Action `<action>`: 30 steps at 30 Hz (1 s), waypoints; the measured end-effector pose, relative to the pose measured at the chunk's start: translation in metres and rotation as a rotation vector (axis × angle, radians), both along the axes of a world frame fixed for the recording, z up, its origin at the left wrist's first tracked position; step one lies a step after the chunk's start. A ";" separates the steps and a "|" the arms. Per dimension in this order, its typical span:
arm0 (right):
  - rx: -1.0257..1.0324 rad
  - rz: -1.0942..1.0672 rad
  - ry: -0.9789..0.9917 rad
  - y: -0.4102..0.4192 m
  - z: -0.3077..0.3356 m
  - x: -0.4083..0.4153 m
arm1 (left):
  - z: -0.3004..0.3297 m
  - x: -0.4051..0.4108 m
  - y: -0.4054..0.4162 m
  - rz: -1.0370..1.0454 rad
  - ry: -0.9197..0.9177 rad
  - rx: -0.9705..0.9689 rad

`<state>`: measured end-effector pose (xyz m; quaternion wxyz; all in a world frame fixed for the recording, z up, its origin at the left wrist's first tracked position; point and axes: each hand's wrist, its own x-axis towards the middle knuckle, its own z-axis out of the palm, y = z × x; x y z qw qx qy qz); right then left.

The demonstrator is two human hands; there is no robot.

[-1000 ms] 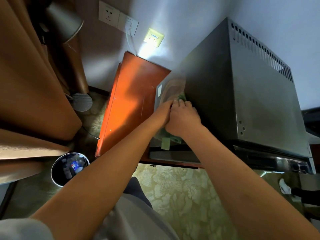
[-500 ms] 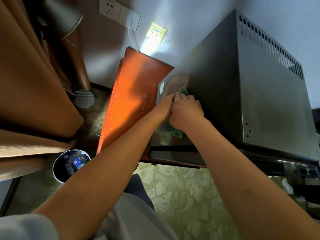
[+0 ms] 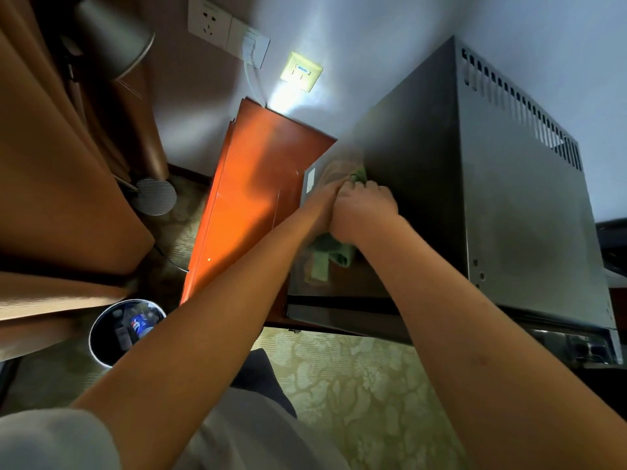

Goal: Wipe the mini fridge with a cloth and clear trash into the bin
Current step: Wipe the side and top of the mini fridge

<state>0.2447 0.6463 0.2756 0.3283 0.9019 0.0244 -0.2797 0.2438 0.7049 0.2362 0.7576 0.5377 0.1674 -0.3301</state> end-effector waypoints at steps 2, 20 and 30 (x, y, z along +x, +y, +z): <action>0.008 0.010 0.052 -0.002 -0.015 -0.003 | -0.018 0.003 -0.003 0.012 0.097 -0.017; -0.209 0.125 0.113 -0.018 0.010 0.023 | -0.061 0.021 -0.015 -0.282 -0.202 0.331; -0.344 0.273 0.153 -0.032 0.026 0.028 | -0.016 0.046 -0.016 -0.169 -0.378 0.312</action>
